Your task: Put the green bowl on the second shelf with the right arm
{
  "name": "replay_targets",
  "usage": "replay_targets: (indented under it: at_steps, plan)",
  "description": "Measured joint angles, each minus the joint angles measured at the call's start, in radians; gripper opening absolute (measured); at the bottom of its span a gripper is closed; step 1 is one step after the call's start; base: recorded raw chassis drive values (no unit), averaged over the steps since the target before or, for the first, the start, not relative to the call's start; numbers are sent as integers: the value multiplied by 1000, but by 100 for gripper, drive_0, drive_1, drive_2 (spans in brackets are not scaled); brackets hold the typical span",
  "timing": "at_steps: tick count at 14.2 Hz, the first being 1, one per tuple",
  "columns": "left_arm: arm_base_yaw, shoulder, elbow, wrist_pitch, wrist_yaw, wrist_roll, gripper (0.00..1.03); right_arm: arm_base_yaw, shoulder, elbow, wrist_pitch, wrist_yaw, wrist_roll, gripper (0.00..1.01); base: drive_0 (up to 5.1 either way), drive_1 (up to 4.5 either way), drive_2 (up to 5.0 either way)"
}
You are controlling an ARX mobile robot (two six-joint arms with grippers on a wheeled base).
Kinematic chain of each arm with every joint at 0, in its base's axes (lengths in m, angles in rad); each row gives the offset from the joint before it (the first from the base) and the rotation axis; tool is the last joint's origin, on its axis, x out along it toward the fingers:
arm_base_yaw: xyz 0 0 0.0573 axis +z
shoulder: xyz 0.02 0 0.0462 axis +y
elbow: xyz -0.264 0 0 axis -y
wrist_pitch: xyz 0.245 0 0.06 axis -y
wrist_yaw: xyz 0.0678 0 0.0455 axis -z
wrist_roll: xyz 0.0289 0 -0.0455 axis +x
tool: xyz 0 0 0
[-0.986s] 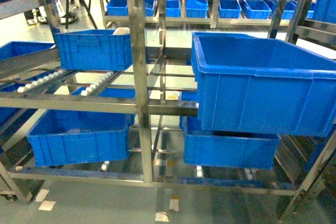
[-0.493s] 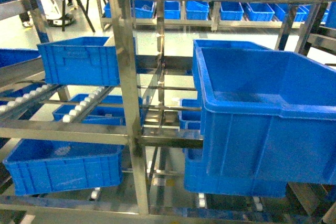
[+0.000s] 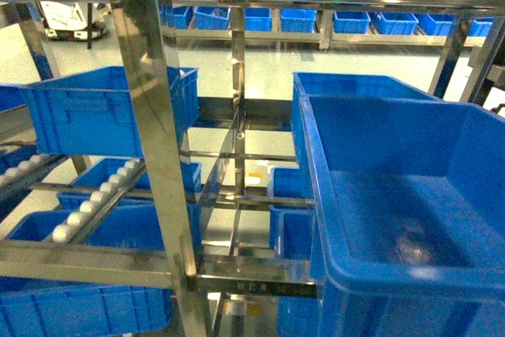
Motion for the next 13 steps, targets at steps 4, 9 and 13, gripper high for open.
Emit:
replay_targets:
  at_steps: [4, 9, 13]
  plan:
    - [0, 0, 0, -6, 0, 0, 98, 0, 6, 0, -2, 1, 0, 2, -502, 243, 243]
    - [0, 0, 0, 0, 0, 0, 98, 0, 2, 0, 1, 0, 0, 2, -502, 243, 243]
    - [0, 0, 0, 0, 0, 0, 98, 28, 212, -65, 191, 20, -47, 2, -502, 243, 243]
